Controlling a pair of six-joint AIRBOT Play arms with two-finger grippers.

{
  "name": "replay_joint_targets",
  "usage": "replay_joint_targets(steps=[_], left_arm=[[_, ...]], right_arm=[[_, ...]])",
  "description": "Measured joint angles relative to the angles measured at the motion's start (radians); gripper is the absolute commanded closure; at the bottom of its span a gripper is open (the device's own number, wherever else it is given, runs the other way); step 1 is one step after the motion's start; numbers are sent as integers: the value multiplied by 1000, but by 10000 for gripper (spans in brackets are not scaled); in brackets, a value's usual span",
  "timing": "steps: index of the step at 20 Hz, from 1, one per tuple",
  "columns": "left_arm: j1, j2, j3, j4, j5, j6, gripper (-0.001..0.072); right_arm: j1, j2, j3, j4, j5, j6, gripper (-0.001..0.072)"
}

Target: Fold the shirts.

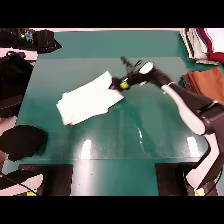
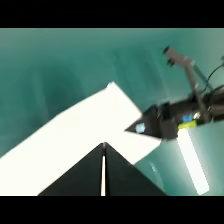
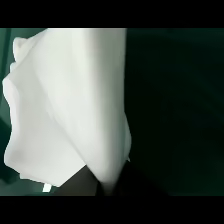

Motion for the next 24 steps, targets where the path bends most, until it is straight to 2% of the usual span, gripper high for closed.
replay_joint_targets(steps=[5, 13, 18, 24], left_arm=[[0, 0, 0, -33, 22, -1, 677], [0, 0, 0, -53, 34, -14, 677], [0, 0, 0, -55, 35, -24, 678], [0, 0, 0, -56, 27, -27, 677]], right_arm=[[-312, 103, 79, -171, 58, 55, 691], [-774, 156, 163, -220, 56, 74, 691], [-907, 160, 187, -134, 1, 79, 691], [-936, 175, 334, -73, -5, 80, 691]])
